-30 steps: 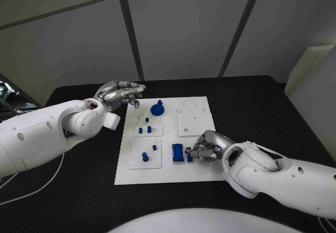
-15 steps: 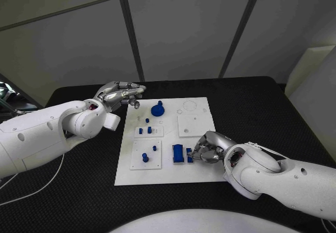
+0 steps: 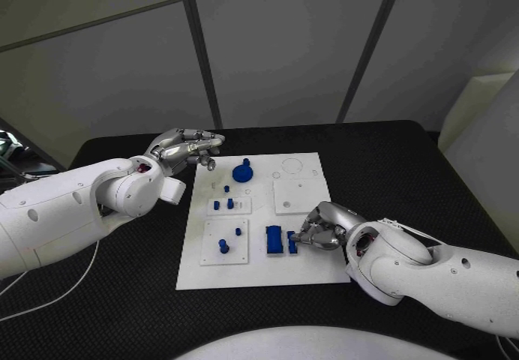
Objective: Assemble the parts on the task board
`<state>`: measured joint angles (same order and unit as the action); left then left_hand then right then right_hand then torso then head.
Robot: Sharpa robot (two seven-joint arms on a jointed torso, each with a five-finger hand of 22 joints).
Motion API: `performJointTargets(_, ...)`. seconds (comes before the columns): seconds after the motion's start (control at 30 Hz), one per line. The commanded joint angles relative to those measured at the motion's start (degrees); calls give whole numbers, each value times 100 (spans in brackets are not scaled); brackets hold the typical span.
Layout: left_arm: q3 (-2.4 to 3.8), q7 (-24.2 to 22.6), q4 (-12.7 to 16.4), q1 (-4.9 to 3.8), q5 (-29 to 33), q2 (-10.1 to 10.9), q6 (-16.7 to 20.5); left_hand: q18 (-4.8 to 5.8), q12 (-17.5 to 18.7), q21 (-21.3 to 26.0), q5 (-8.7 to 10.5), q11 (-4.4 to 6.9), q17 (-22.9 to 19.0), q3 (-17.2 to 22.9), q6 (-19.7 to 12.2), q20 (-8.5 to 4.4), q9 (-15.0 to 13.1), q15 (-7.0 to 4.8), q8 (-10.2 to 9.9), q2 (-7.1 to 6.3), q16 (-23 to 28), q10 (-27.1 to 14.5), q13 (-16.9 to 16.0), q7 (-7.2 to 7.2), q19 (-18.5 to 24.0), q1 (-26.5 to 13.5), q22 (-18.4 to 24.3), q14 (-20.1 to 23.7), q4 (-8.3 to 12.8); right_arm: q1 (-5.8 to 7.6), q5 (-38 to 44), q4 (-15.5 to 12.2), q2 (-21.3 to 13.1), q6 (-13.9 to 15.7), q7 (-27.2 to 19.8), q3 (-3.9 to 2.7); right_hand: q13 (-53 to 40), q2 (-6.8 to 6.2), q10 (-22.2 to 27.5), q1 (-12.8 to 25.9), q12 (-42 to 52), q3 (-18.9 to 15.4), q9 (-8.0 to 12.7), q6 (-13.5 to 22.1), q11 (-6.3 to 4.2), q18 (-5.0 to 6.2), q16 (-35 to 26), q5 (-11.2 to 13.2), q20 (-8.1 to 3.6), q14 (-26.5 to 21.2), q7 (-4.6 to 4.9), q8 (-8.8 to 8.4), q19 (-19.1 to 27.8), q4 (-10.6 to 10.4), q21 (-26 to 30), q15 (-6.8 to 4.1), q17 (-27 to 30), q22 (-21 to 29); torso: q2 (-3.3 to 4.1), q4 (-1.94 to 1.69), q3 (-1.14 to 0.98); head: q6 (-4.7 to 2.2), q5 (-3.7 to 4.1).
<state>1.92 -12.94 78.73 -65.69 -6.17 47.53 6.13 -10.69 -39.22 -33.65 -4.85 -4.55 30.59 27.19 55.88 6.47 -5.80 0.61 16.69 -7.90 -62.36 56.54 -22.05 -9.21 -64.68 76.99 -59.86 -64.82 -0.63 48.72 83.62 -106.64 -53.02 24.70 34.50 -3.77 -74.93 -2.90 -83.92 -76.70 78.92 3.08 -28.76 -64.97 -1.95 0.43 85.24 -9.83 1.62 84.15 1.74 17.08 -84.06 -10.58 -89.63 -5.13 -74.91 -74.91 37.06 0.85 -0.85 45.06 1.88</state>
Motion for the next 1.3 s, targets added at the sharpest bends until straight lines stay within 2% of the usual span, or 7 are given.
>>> performJointTargets(0.03,5,-11,-8,-8,22,-7,-57,24,-23,27,-26,1,-9,8,-43,0,-8,3,22,34,38,-28,9,3,22,-16,8,51,-34,-7,-15,11,4,32,-161,12,-854,-6,-247,0,-9,-53,-10,29,-31,-39,17,26,-48,433,4,-4,-584,6,-25,-40,-698,-1501,3,1,0,-19,-9)
performJointTargets(0.37,4,-11,-9,-7,22,-1,-54,24,-23,27,-26,1,-9,8,-43,0,-8,3,22,34,38,-28,9,3,22,-16,8,51,-34,-4,-983,-30,-159,551,-1502,13,-833,-136,-225,329,-62,-372,-10,107,12,-33,-4,-438,-26,426,58,-71,-567,-220,-4,-8,-664,-1487,4,18,5,-93,8)
performJointTargets(0.6,-12,-84,-15,-4,27,-9,-83,26,-40,42,-22,-8,-94,-9,-69,6,-10,11,48,16,79,-54,22,-5,26,-50,14,97,-50,145,-2593,206,-262,718,-3153,8,-252,-28,229,134,-1102,-422,179,603,232,180,-567,-562,109,217,320,-516,31,-170,732,164,180,-996,-22,21,5,-194,30)
performJointTargets(0.8,-79,-272,-32,10,291,-31,-66,46,336,473,-24,-116,-424,-95,-312,122,17,144,115,-10,705,-333,392,-100,409,-185,264,604,-172,501,-4186,835,-136,216,-4291,6,2266,78,2068,-374,-4994,-320,401,843,508,974,-4125,-363,345,-1226,548,-949,2750,-36,4655,401,3915,1584,-124,56,34,-348,35)
performJointTargets(0.93,-102,-510,-119,42,395,-102,80,51,759,1013,-18,-225,-841,-229,-442,249,77,253,149,18,1561,-318,819,-153,821,-179,653,878,-237,740,-5104,1524,146,-352,-4711,5,4329,112,2491,-755,-6772,-159,842,1051,850,915,-6327,-15,793,-2385,849,-1349,3562,-140,6530,976,5147,2940,-234,81,74,-443,35)
performJointTargets(1.03,-109,-752,-244,73,560,-192,235,102,1090,1549,-16,-281,-1236,-283,-448,381,148,407,93,35,2443,-224,1112,-163,1420,-142,1004,1180,-291,847,-5636,2030,411,-590,-4978,3,5455,172,2105,-859,-7193,-109,1216,962,895,1034,-7077,26,1007,-2171,872,-1361,3298,-137,7278,1045,5762,3692,-304,100,98,-536,16)
performJointTargets(1.3,-113,-1317,-695,145,1099,-488,732,2,2223,2736,-17,-348,-2143,-427,-253,798,211,674,-367,51,4532,239,1856,-137,2186,9,2224,1056,-431,972,-6391,3378,1229,-867,-5469,-3,6647,206,2036,-805,-7516,-163,1776,956,1006,1001,-7988,16,1132,-2219,861,-1353,3024,44,8133,1189,6541,4593,-433,174,133,-767,-42)
